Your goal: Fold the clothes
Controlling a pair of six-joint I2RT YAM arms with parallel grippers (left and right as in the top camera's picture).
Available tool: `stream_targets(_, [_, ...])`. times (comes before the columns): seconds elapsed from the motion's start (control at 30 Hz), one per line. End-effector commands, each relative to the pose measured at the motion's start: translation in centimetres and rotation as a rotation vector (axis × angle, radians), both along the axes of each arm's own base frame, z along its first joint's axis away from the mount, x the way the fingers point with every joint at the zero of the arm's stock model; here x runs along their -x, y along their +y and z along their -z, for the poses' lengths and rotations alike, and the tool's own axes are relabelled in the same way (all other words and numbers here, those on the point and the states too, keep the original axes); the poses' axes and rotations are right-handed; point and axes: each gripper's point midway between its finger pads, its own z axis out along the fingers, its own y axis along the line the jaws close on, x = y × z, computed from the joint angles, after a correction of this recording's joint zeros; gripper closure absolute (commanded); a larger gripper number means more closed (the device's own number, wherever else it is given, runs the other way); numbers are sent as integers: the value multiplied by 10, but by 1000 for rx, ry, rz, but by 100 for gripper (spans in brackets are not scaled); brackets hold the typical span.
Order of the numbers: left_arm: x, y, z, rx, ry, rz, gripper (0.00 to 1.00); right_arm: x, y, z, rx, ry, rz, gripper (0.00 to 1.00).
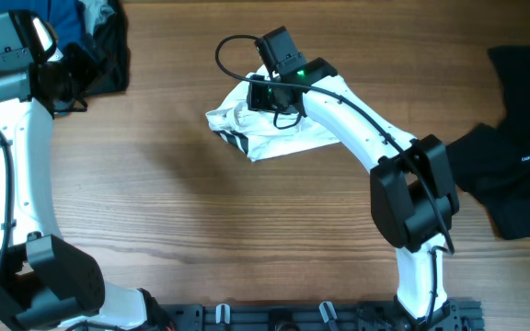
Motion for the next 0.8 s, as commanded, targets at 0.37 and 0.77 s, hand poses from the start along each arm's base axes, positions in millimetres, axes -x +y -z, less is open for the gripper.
stream_targets(0.37, [0,0,3,-13,8,11,0,-8,-9,11,0,15,28,95])
stream_targets(0.77, [3,-1,5,-9,22,11,0,-30,-22,0,21,-77,46,96])
